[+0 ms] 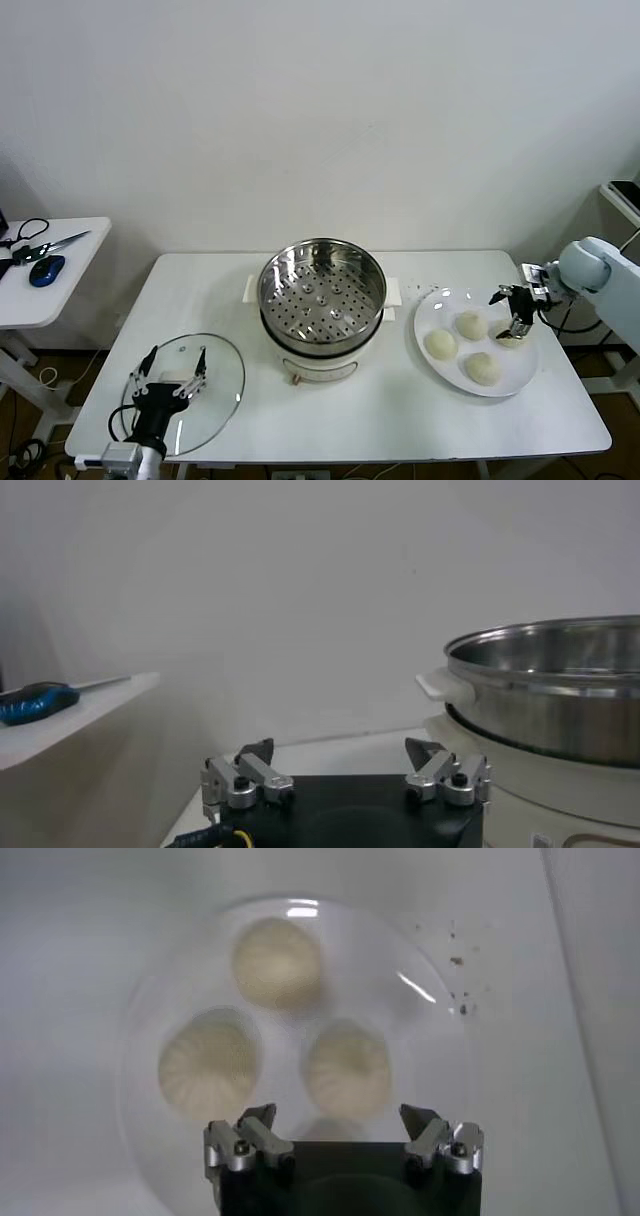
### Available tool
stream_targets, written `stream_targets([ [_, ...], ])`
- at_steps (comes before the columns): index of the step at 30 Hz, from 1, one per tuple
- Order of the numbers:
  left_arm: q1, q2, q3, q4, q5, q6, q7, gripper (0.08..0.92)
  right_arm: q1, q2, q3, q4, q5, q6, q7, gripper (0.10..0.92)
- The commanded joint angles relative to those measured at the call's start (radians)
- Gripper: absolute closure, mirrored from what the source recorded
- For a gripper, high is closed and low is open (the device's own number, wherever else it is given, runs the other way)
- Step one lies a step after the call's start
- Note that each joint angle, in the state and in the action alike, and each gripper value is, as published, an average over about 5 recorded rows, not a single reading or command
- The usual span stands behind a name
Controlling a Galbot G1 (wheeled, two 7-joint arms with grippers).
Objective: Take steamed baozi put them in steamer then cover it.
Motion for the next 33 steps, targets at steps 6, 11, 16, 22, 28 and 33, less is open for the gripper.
stream_targets([
  [6,-0.001,-0.002,-0.004,0.007,0.000,0.003,-0.001,0.177,0.074,0.188,-0.121,-0.193,-0.088,0.019,-0.026,0.203],
  [11,-0.003,-0.011,0.001,0.006,-0.004,0.006,-0.006,0.177,0.056,0.218,-0.108,-0.219,-0.116,0.031,-0.021,0.203],
  [16,-0.002,-0.011,0.000,0.003,-0.021,0.015,-0.012,0.177,0.038,0.240,-0.095,-0.240,-0.144,0.043,-0.015,0.203],
  [22,0.008,-0.006,-0.009,0.008,-0.025,0.008,-0.012,0.177,0.008,0.251,-0.062,-0.258,-0.197,0.066,-0.014,0.203],
  [28,0.005,-0.005,-0.007,0.011,-0.024,0.007,-0.012,0.177,-0.008,0.257,-0.037,-0.263,-0.213,0.073,-0.012,0.208],
  [33,0.001,-0.006,-0.005,0.008,-0.021,0.011,-0.012,0.177,-0.014,0.263,-0.018,-0.263,-0.211,0.074,-0.013,0.272],
])
